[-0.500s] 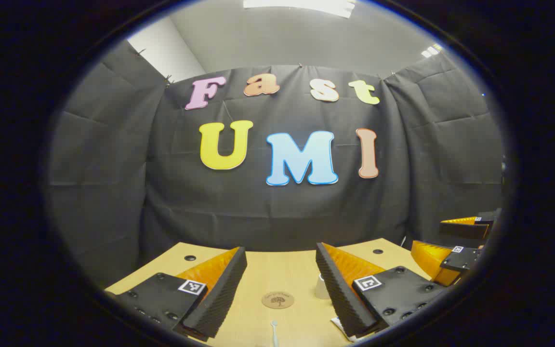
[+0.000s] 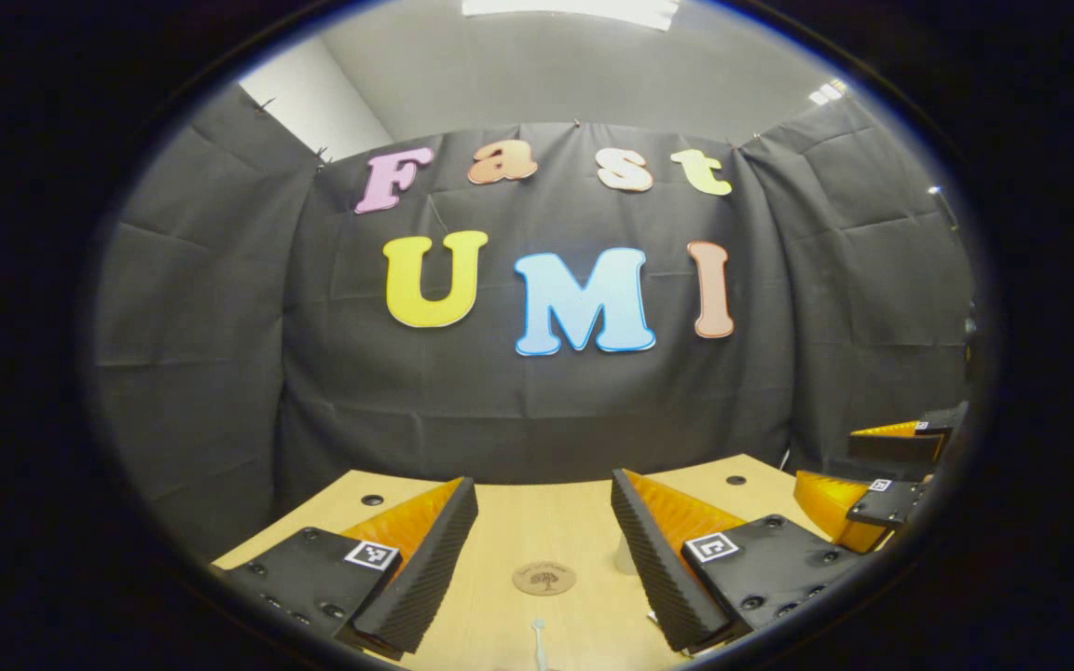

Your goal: Put the toothbrush and toothpaste on the desktop into the cup, then pick up the cup and place it on the coaster on the desktop.

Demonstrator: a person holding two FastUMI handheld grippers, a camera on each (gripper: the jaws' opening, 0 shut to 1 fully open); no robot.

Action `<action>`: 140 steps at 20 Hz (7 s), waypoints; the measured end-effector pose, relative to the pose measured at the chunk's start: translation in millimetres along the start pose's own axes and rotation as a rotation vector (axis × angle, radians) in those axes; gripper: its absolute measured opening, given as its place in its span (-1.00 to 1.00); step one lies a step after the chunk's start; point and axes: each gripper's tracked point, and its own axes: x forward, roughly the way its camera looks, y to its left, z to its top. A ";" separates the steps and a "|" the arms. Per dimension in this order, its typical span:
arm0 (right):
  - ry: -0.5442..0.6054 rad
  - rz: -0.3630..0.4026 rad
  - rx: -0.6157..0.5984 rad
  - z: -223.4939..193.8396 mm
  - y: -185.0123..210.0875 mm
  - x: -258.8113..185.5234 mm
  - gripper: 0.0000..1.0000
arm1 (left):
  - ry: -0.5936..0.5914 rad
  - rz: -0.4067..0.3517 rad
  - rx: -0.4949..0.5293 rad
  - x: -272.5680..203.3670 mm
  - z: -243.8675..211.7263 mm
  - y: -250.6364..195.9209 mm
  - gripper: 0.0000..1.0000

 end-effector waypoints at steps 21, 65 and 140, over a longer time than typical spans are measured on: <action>0.373 0.221 0.047 -78.5 55.5 9.8 0.86 | 0.353 -0.029 -0.061 12.8 -104.4 8.2 0.92; 1.164 0.245 0.093 -260.6 97.3 17.0 0.82 | 1.352 0.021 -0.074 -33.2 -349.7 2.3 0.63; 0.056 0.189 0.361 -68.0 75.7 242.2 -0.55 | 0.221 -0.327 -0.225 141.7 -105.9 -33.4 -0.85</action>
